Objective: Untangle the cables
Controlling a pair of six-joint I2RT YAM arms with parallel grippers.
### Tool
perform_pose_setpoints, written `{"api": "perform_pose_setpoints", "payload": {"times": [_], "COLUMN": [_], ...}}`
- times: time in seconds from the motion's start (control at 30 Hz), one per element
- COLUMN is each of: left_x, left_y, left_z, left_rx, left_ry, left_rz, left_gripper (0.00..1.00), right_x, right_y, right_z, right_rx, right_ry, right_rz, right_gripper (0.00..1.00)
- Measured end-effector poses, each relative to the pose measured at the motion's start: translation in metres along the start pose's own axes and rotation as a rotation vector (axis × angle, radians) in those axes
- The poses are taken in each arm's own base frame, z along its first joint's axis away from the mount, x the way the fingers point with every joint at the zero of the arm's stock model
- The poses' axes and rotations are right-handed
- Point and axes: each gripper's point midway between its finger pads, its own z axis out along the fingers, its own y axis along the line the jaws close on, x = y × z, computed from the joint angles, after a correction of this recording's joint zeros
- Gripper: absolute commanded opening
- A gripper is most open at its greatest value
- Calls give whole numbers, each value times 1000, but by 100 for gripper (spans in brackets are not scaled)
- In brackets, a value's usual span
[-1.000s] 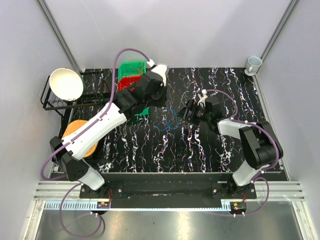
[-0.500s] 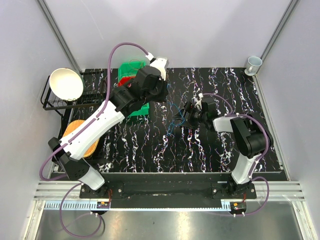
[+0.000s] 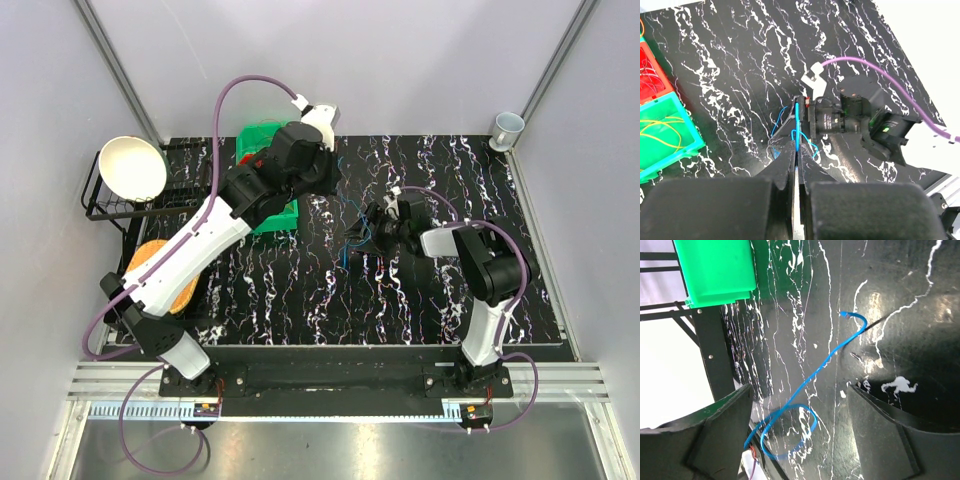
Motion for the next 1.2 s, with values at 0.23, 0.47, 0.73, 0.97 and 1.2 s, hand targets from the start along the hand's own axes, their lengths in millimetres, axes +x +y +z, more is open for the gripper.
{"api": "perform_pose_setpoints", "payload": {"times": [0.23,0.47,0.73,0.97,1.2], "left_x": [-21,-43,-41,-42,-64], "left_y": [-7,-14,-14,-13,0], "left_z": [-7,-18,-17,-17,-36], "left_rx": [22,46,46,44,-16], "left_ry": [-48,-104,-99,-100,-168], "left_rz": [-8,-17,-16,-2,64], "left_gripper": [0,0,0,0,0], "right_x": [2,6,10,10,6], "right_y": [0,-8,-13,-14,-19], "right_z": [5,9,11,12,8], "right_rx": [11,32,46,47,73], "right_ry": [20,39,56,57,36], "right_rz": [7,21,32,33,38], "right_gripper": [68,34,0,0,0]}}
